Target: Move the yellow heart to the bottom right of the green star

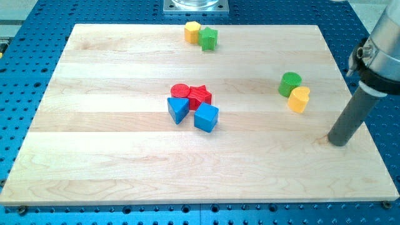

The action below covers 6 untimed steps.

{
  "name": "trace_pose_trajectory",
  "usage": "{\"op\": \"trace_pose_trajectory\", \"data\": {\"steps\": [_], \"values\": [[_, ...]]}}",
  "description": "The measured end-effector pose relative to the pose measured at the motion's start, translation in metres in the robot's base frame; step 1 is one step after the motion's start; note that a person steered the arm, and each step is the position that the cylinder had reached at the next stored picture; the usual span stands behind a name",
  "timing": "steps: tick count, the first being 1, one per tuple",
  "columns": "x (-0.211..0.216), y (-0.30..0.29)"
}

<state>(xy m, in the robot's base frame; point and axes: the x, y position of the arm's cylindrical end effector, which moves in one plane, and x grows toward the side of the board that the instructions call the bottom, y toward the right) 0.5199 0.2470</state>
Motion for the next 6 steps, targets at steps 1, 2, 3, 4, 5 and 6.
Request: {"op": "trace_pose_trajectory", "data": {"steps": [1,2,3,4,5,6], "values": [[0.0,0.001],[-0.01,0.002],[-0.041,0.002],[-0.044,-0.008],[-0.032,-0.038],[-0.03,-0.057]]}}
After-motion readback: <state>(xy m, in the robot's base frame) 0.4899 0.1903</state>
